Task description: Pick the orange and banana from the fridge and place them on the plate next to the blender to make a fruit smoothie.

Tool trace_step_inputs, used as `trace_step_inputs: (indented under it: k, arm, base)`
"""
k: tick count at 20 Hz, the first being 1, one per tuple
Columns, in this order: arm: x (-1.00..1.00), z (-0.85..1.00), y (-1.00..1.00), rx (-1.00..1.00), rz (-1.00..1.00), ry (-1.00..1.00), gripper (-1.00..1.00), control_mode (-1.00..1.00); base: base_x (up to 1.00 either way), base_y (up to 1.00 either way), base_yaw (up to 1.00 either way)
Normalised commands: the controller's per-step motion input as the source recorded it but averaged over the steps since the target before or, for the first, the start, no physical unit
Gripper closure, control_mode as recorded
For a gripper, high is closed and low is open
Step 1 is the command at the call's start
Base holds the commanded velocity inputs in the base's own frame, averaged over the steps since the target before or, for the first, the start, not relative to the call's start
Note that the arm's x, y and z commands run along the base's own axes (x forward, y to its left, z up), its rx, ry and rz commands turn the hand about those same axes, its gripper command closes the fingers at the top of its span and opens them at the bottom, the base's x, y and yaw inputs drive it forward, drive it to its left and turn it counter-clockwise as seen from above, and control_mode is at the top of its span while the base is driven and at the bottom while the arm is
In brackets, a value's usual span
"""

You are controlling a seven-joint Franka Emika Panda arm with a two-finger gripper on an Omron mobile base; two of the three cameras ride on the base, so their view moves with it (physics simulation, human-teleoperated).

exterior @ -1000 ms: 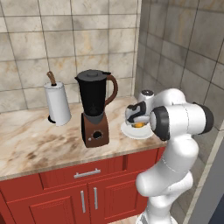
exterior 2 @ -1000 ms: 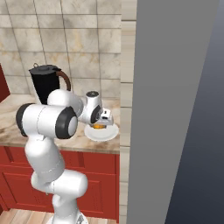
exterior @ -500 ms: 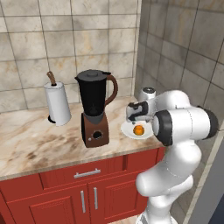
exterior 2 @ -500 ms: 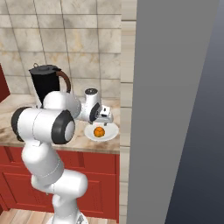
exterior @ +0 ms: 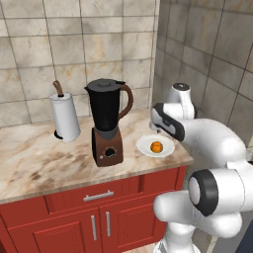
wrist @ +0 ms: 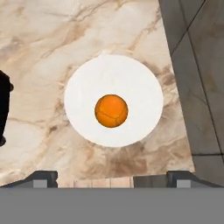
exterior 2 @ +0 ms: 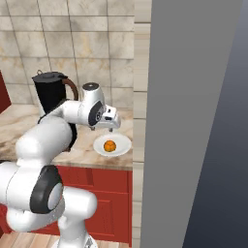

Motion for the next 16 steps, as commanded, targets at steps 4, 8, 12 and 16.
trace_step_inputs:
  k: [4,8,12,16]
  arm:
    - [-1.0,0.67,0.01,0.0,0.0,0.0,-1.0,-1.0]
    - [-1.0,0.5,0.05,0.0,0.0,-0.01,-1.0,-1.0]
    - [-0.82,0.39,0.09,0.0,0.0,-0.21,-1.0,-1.0]
    - [-0.54,0.2,0.01,0.0,0.0,-0.36,-1.0,-1.0]
  base:
    - [0.0,0.0,0.0]
    - [0.0,0.0,0.0]
    - [0.0,0.0,0.0]
    - [0.0,0.0,0.0]
